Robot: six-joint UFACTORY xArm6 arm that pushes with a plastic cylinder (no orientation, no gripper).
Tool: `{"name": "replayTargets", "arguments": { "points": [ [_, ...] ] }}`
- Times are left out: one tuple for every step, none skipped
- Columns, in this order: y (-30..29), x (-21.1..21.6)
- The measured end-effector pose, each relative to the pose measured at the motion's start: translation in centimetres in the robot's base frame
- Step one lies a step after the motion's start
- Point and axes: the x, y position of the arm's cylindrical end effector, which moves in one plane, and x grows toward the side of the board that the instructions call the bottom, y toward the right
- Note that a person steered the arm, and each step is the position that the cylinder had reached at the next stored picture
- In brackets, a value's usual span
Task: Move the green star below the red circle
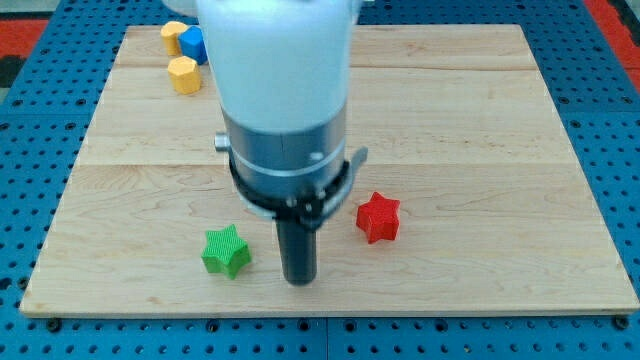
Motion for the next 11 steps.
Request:
{"name": "replayTargets", "arguments": {
  "points": [
    [-5.4, 1.4],
    [-7.8, 0.8],
    [-6.1, -2.1],
    [-4.2, -5.2],
    [-3.4, -6.1],
    [-3.1, -5.9],
    [-3.4, -3.2],
    [-6.0, -2.7],
    [-5.0, -6.5],
    [-3.5, -10.2],
    [-2.1, -12.4]
  ]
}}
